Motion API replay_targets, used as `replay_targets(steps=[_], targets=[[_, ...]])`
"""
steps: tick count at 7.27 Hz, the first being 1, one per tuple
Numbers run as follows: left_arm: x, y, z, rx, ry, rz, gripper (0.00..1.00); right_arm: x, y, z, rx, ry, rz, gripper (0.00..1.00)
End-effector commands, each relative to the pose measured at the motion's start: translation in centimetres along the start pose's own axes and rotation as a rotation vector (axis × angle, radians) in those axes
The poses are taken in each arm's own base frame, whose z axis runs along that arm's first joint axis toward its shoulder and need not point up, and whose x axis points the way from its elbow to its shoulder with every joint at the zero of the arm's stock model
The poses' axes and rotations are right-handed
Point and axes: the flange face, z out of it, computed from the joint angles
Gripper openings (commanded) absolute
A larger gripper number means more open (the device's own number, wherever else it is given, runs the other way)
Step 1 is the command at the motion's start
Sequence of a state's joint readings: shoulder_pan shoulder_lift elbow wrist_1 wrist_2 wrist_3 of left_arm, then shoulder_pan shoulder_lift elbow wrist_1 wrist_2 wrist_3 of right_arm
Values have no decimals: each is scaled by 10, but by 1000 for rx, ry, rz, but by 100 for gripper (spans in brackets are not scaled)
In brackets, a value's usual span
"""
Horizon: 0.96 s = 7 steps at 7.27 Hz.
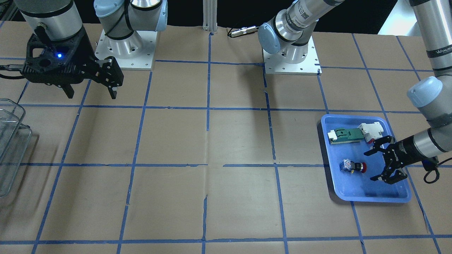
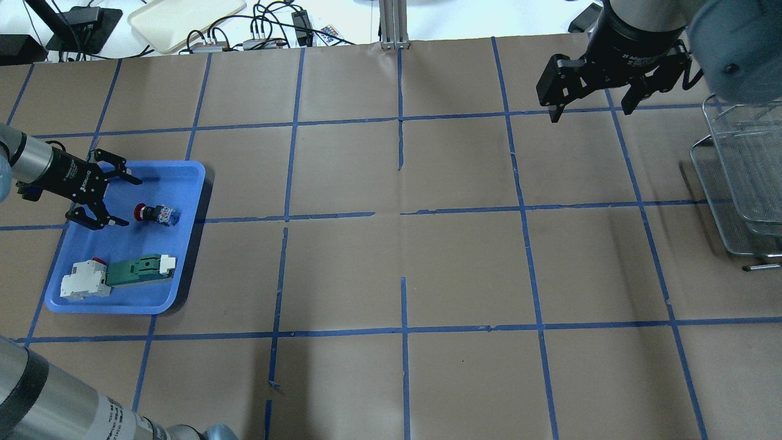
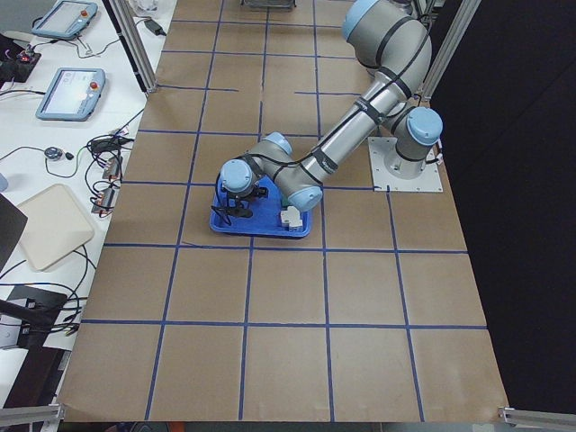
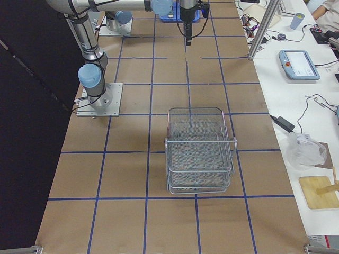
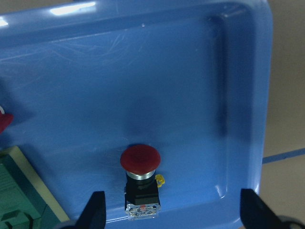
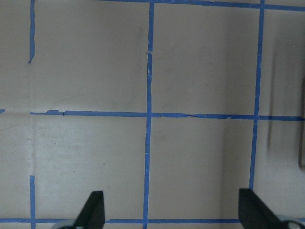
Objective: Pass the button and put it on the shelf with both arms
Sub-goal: 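Lower the left gripper and close it on the red push button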
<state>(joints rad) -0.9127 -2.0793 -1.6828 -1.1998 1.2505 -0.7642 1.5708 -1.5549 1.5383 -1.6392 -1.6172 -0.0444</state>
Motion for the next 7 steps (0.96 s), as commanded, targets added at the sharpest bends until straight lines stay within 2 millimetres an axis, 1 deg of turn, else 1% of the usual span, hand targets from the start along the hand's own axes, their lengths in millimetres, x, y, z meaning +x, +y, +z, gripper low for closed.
replay_targets(steps=[1, 2, 3, 4, 6, 7], targets=[[-2, -3, 11, -19, -18, -10, 100, 1, 0, 1, -2, 4, 0, 100], [-3, -4, 15, -27, -25, -20, 97, 1, 0, 0, 1, 1, -2, 100], [-3, -4, 14, -26, -24, -27, 88, 1, 0, 1, -2, 3, -3, 100], [-4, -4, 17, -37, -36, -34, 84, 0, 0, 1, -1, 4, -14, 100], [-6, -3, 20, -51, -47, -43, 81, 1, -1, 1, -2, 3, -12, 100], [-6, -5, 23, -53, -51, -44, 71, 1, -1, 2, -4, 4, -13, 100]])
